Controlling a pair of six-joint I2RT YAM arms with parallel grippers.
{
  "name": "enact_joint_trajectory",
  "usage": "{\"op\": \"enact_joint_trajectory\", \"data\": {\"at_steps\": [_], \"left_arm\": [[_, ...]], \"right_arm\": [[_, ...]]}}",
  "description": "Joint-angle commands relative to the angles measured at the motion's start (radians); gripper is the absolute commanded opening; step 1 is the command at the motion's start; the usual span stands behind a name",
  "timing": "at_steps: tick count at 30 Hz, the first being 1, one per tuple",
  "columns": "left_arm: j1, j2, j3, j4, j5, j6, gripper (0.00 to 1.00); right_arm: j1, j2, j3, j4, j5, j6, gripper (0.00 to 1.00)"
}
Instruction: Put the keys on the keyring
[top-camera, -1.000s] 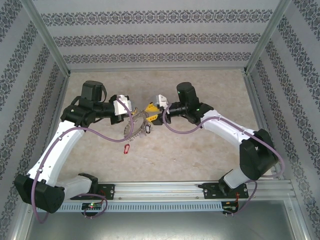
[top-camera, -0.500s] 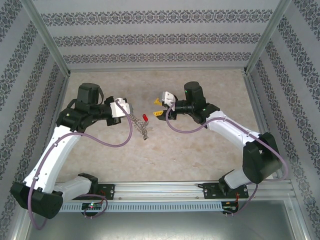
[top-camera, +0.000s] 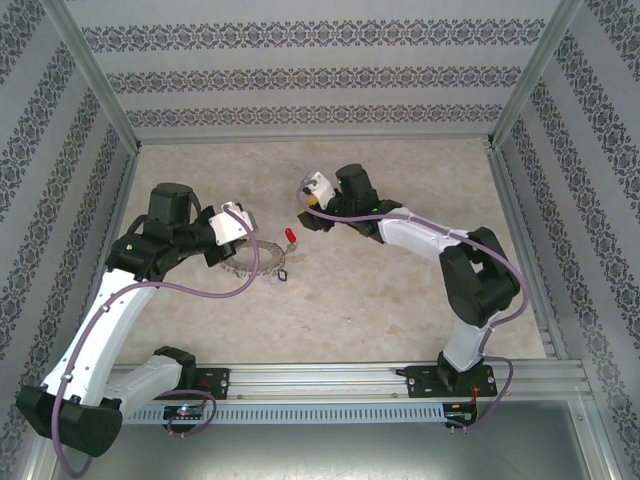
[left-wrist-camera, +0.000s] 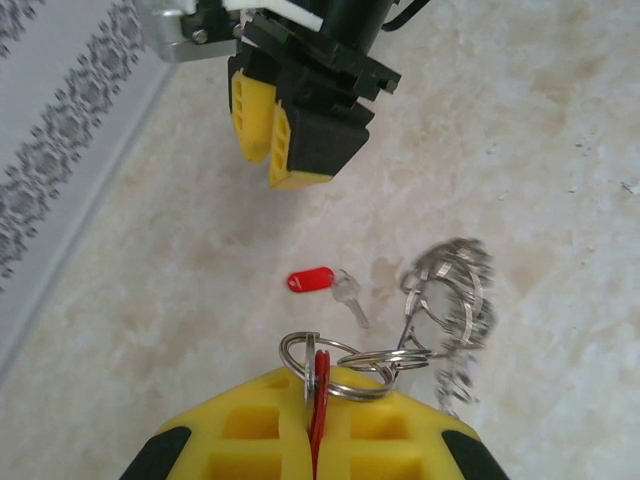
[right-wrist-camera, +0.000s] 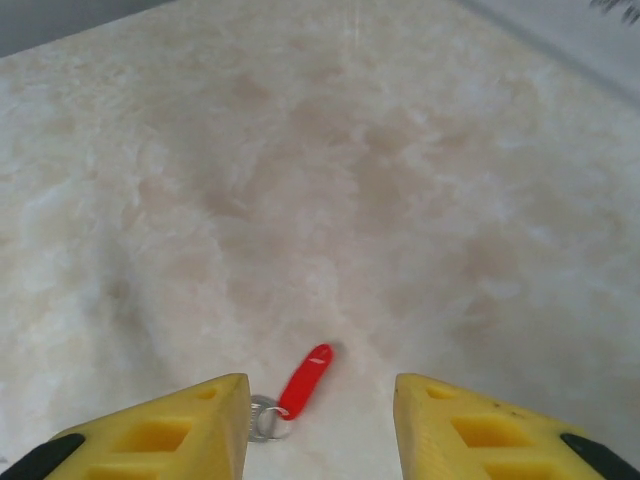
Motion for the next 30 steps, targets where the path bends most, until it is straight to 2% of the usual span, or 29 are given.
{"op": "enact_joint_trajectory", "data": {"at_steps": [1, 4, 7, 11, 14, 17, 19, 21, 23, 24, 26, 28, 30], "left_arm": [[0.014, -0.011, -0.016, 0.033, 0.03, -0.076, 0.0], [0.02, -0.013, -0.023, 0.029, 0.006, -0.099, 0.0], [0.031, -0.019, -0.031, 0.034, -0.049, -0.134, 0.0], [0.049, -0.036, -0.049, 0.056, -0.061, -0.185, 0.0], [0.051, -0.047, -0.061, 0.073, -0.035, -0.202, 0.0], [0.052, -0.055, -0.069, 0.08, -0.013, -0.205, 0.0], [0.053, -0.057, -0.071, 0.071, 0.013, -0.189, 0.0], [0.054, -0.061, -0.075, 0.058, 0.074, -0.148, 0.0], [0.053, -0.07, -0.08, 0.059, 0.132, -0.123, 0.0], [0.052, -0.075, -0.085, 0.07, 0.149, -0.12, 0.0], [0.053, -0.077, -0.086, 0.076, 0.173, -0.107, 0.0], [0.053, -0.074, -0.077, 0.067, 0.187, -0.091, 0.0], [0.053, -0.066, -0.069, 0.05, 0.204, -0.063, 0.0]], "right_arm": [[0.01, 0.065, 0.034, 0.004, 0.037, 0.285, 0.42], [0.025, 0.128, 0.07, -0.041, 0.069, 0.483, 0.36], [0.047, 0.171, 0.082, -0.064, 0.121, 0.56, 0.36], [0.065, 0.221, 0.133, -0.119, 0.175, 0.6, 0.39], [0.082, 0.256, 0.176, -0.164, 0.181, 0.592, 0.39], [0.087, 0.261, 0.169, -0.133, 0.156, 0.57, 0.39], [0.078, 0.243, 0.149, -0.088, 0.095, 0.546, 0.39], [0.068, 0.159, 0.052, 0.049, 0.073, 0.479, 0.4], [0.063, 0.068, -0.062, 0.209, 0.055, 0.337, 0.42], [0.057, 0.03, -0.104, 0.261, 0.007, 0.243, 0.44], [0.036, -0.017, -0.122, 0.244, -0.109, 0.116, 0.45], [0.003, -0.05, -0.119, 0.207, -0.228, 0.07, 0.45], [-0.024, -0.101, -0.159, 0.254, -0.313, 0.042, 0.45]]}}
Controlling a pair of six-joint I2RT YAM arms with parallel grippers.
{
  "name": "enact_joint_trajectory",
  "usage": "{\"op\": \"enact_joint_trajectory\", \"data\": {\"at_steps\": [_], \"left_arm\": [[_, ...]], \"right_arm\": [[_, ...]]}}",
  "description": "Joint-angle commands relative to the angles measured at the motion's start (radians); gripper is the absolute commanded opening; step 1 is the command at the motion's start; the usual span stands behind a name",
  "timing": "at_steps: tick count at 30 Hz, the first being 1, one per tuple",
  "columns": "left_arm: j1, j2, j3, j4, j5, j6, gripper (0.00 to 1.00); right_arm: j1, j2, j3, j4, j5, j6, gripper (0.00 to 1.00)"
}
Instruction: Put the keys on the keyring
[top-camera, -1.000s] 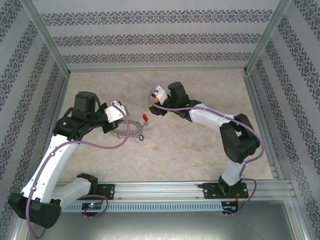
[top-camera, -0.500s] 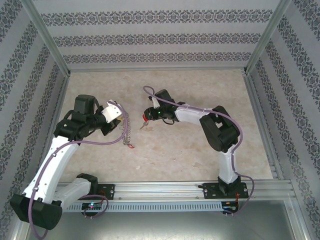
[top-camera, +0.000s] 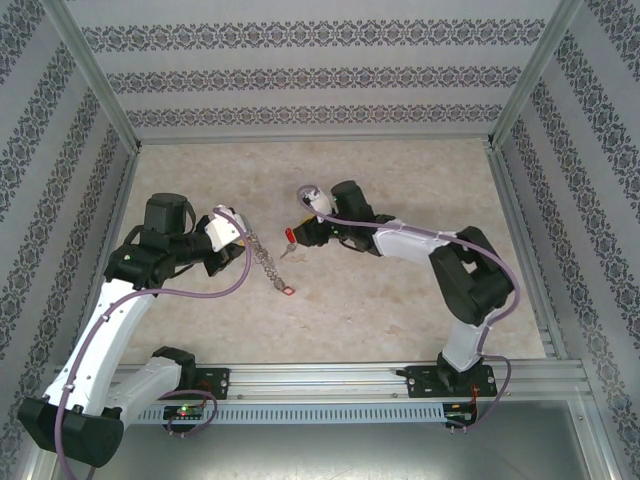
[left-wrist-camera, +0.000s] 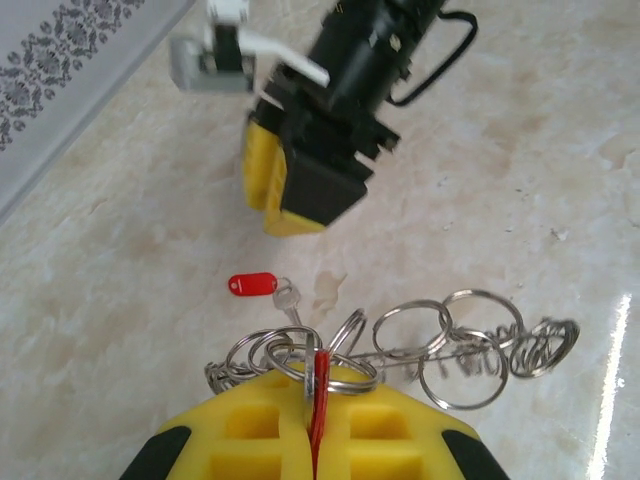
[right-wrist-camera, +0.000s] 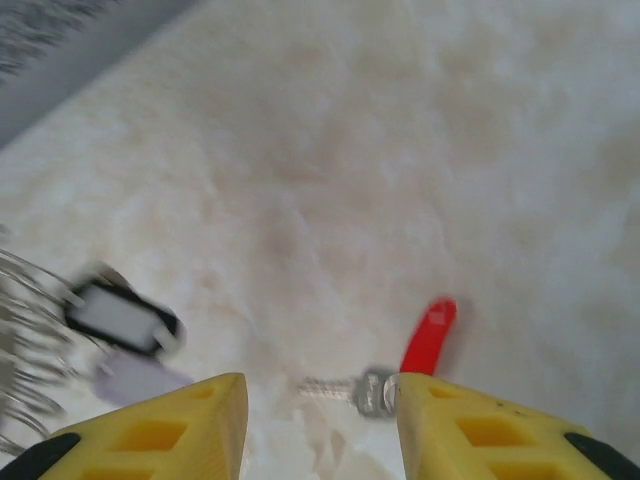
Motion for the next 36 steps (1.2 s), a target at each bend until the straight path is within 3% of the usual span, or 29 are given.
{"op": "enact_joint_trajectory", "data": {"at_steps": [1, 4, 8, 13, 21, 27, 36], "left_arm": [[0.009, -0.004, 0.012, 0.026, 0.087, 0.061, 0.0], [0.01, -0.001, 0.014, 0.032, 0.116, 0.071, 0.0], [0.008, -0.001, 0.021, 0.052, 0.147, 0.05, 0.0], [0.008, -0.003, 0.029, 0.049, 0.169, 0.05, 0.0], [0.008, 0.009, 0.037, 0.069, 0.168, -0.002, 0.0], [0.006, 0.011, 0.02, 0.094, 0.204, -0.037, 0.0], [0.006, -0.002, 0.019, 0.098, 0.213, -0.072, 0.0]], "right_arm": [[-0.041, -0.096, -0.052, 0.122, -0.231, -0.181, 0.45], [-0.04, -0.166, -0.099, 0.109, -0.314, -0.338, 0.46], [-0.04, -0.209, -0.094, 0.074, -0.364, -0.363, 0.46], [0.024, -0.25, -0.101, 0.053, -0.318, -0.417, 0.45], [0.186, -0.35, -0.206, 0.112, -0.074, -0.538, 0.38], [0.288, -0.417, -0.331, 0.226, 0.119, -0.641, 0.39], [0.353, -0.407, -0.37, 0.418, 0.292, -0.702, 0.42]]}}
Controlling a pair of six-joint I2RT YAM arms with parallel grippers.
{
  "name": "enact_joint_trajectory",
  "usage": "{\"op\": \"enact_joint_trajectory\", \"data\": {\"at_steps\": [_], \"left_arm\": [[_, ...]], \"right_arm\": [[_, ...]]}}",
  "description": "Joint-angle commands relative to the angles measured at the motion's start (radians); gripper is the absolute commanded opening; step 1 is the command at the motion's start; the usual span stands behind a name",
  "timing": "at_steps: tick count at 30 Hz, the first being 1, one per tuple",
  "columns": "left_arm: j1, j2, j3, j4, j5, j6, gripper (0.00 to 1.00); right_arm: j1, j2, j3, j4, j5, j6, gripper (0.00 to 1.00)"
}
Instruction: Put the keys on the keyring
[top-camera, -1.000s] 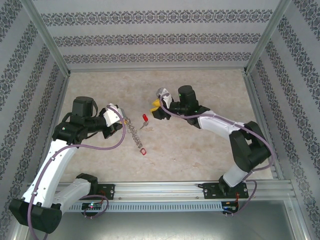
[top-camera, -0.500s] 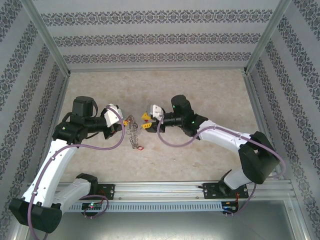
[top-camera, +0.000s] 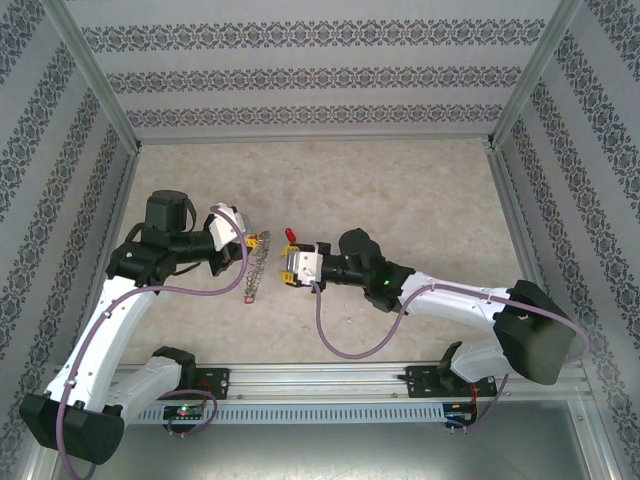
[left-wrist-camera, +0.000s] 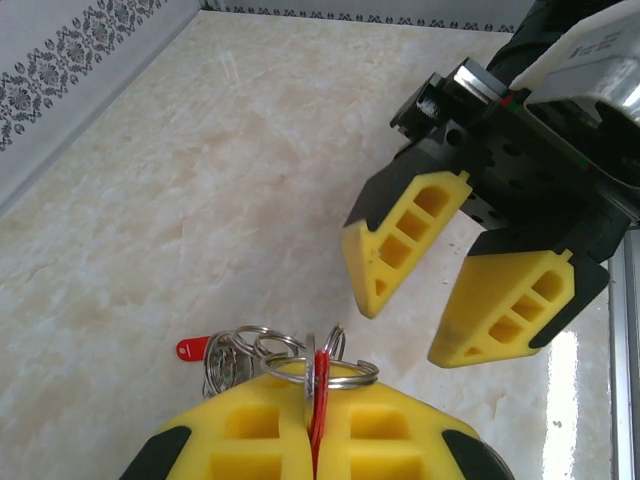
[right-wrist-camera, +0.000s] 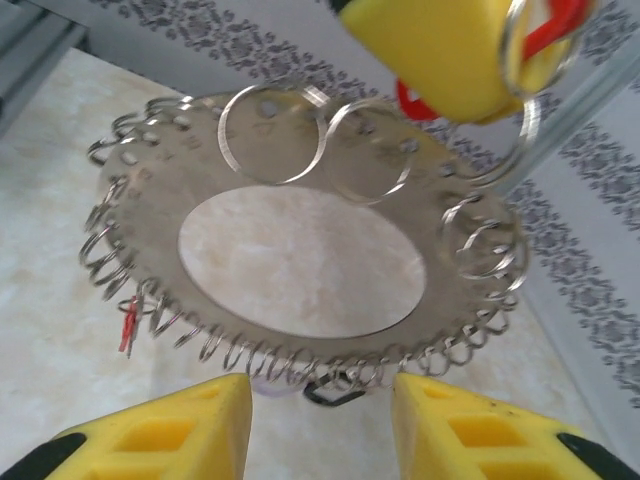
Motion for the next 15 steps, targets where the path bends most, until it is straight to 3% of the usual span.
{"op": "enact_joint_trajectory", "data": {"at_steps": [1, 15], "left_arm": [[0.005, -0.021, 0.013, 0.058, 0.049, -0.036, 0.0], [0.005, -0.021, 0.023, 0.071, 0.06, -0.115, 0.0]], "right_arm": [[0.024, 0.006, -0.004, 0.16, 0.094, -0.022, 0.42], [0.12, 0.045, -0.007, 0.284, 0.215, -0.088, 0.41]]}}
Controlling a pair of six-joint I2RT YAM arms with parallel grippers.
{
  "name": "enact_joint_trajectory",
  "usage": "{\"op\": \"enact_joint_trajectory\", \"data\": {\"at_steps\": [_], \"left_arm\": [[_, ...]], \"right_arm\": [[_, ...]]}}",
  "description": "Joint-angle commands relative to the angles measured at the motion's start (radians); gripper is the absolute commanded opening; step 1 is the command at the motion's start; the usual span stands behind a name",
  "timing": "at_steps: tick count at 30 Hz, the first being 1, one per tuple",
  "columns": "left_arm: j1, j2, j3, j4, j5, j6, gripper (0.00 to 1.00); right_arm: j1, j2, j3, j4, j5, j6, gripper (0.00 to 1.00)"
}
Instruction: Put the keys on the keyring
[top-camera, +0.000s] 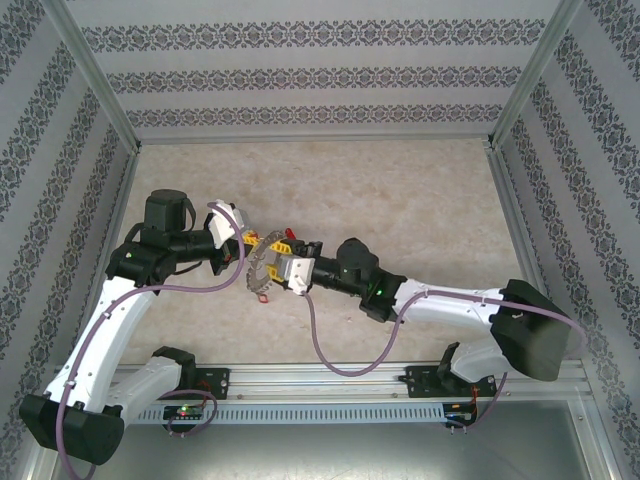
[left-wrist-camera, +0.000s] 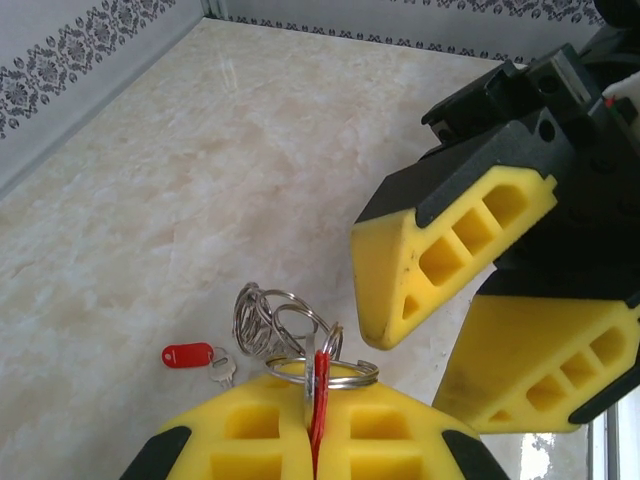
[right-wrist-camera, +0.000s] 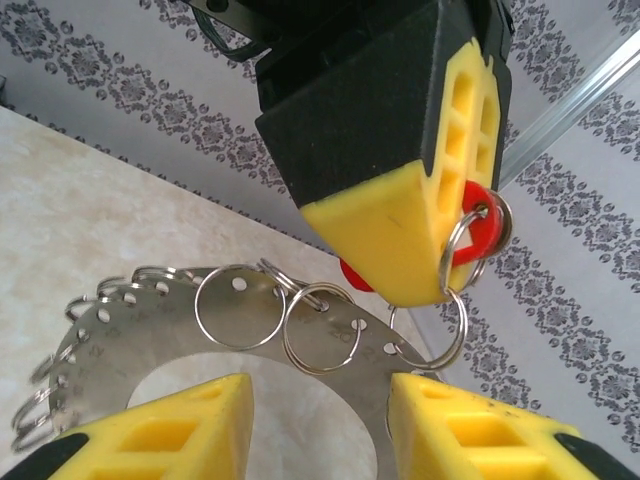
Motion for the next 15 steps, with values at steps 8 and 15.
{"op": "enact_joint_trajectory", "data": {"at_steps": [8, 15], "left_arm": [[0.004, -0.017, 0.03, 0.043, 0.036, -0.046, 0.0], [0.004, -0.008, 0.031, 0.045, 0.035, -0.048, 0.0]], "right_arm": [[0.05, 0.102, 0.025, 0.153, 0.132, -0.087, 0.39], [0.064, 0.133, 0.022, 0.251, 0.194, -0.087, 0.34]]}}
